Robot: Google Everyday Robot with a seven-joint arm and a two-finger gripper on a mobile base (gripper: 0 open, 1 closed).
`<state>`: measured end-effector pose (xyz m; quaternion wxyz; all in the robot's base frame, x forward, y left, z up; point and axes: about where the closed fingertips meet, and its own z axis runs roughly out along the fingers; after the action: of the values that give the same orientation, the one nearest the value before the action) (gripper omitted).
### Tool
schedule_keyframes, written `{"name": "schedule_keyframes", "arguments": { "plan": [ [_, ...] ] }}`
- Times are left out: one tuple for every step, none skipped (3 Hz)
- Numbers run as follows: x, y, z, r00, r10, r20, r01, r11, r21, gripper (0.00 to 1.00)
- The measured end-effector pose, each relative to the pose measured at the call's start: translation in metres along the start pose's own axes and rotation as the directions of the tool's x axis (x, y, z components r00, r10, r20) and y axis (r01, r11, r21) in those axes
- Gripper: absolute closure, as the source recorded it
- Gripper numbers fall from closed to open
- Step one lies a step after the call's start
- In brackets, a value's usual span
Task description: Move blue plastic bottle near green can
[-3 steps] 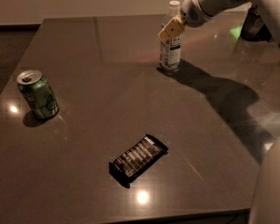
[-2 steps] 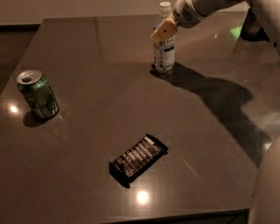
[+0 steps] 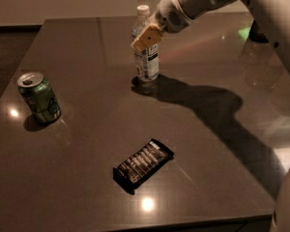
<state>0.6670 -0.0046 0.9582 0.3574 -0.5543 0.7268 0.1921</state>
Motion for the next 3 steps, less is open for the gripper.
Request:
{"name": "schedule_keyframes", "arguments": {
  "plan": [
    [-0.028, 0.039, 0.008, 0.992, -0.092, 0.082, 0.099, 0.9914, -0.085, 1.0],
    [-0.047, 0.07, 0.015, 0.976, -0.163, 0.146, 0.184, 0.9721, -0.145, 1.0],
    [-0.06, 0.096, 0.029, 0.961, -0.212, 0.179, 0.248, 0.9453, -0.211, 1.0]
  ]
}}
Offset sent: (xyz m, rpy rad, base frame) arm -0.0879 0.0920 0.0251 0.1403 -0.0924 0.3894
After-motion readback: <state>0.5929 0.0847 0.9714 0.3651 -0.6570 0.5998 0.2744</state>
